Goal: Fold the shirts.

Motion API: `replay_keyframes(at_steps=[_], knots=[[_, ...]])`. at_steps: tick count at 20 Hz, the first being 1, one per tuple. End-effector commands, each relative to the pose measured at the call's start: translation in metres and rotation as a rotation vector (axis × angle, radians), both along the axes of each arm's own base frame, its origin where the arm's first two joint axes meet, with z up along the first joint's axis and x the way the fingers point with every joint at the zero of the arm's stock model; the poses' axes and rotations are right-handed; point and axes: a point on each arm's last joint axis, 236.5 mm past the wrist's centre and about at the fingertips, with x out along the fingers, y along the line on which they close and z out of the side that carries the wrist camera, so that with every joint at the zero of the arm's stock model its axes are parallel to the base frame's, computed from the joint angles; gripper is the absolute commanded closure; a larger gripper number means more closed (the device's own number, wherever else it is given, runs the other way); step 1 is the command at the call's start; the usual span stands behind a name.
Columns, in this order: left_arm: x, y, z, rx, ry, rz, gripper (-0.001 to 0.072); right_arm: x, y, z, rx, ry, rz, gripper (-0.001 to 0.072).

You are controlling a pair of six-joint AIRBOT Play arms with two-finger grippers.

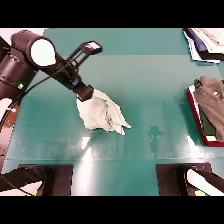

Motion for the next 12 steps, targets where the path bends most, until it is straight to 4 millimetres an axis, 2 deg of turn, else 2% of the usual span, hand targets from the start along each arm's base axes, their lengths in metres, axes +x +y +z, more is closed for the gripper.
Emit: replay_keyframes(at_steps=[1,4,6,9,11,12], knots=[[-0.013,0.035,-0.015,-0.007,0.122,0.131,0.0065,0.0,0.0,0.0,0.0,0.003,0.001,0.0692],[-0.034,0.051,-0.051,-0.077,0.177,0.215,0.0065,0.0,0.0,0.0,0.0,0.003,0.0,0.0692],[-0.055,0.05,-0.087,-0.148,0.238,0.273,0.0065,0.0,0.0,0.0,0.0,0.002,0.001,0.0692],[-0.086,0.025,-0.136,-0.292,0.373,0.346,0.0064,0.0,0.0,0.0,0.0,0.002,0.001,0.0692],[-0.091,0.004,-0.152,-0.417,0.406,0.396,0.0064,-0.001,0.0,0.0,0.001,0.003,0.001,0.0692],[-0.087,-0.001,-0.157,-0.464,0.396,0.431,0.0064,0.0,0.0,0.0,0.001,0.003,0.001,0.0692]])
